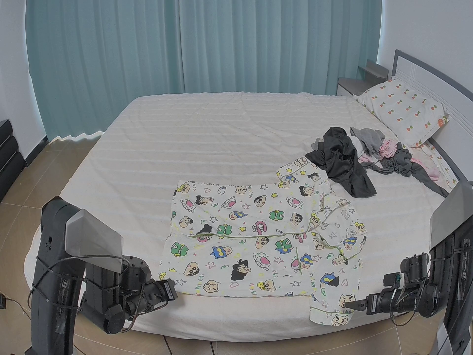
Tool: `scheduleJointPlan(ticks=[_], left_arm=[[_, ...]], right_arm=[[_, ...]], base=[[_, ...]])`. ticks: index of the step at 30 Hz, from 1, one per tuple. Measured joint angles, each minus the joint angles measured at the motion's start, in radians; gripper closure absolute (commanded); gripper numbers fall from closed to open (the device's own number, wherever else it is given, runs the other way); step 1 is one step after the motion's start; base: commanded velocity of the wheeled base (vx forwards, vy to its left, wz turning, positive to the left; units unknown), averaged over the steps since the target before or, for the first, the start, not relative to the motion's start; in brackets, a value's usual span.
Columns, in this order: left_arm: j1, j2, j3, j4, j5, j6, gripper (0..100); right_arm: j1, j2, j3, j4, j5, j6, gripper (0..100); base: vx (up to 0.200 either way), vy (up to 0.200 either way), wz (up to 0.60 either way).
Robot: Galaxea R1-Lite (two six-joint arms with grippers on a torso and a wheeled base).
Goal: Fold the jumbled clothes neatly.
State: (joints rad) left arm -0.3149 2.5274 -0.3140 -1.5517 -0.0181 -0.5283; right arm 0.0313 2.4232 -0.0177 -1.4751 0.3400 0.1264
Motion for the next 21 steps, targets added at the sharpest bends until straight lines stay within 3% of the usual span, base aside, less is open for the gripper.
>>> scheduleJointPlan(ticks=[4, 21], left_arm=[[0.002, 0.000, 0.011, -0.001, -0.001, -0.003, 100], [0.005, -0.004, 0.024, -0.001, -0.002, -0.005, 100]], right_arm=[[0.034, 0.058, 0.000, -0.075, -0.008, -0.004, 0], [0.133, 0.136, -0.077, -0.076, -0.035, -0.010, 0]], base=[[0.000, 0.000, 0.00], [0.000, 0.000, 0.00]])
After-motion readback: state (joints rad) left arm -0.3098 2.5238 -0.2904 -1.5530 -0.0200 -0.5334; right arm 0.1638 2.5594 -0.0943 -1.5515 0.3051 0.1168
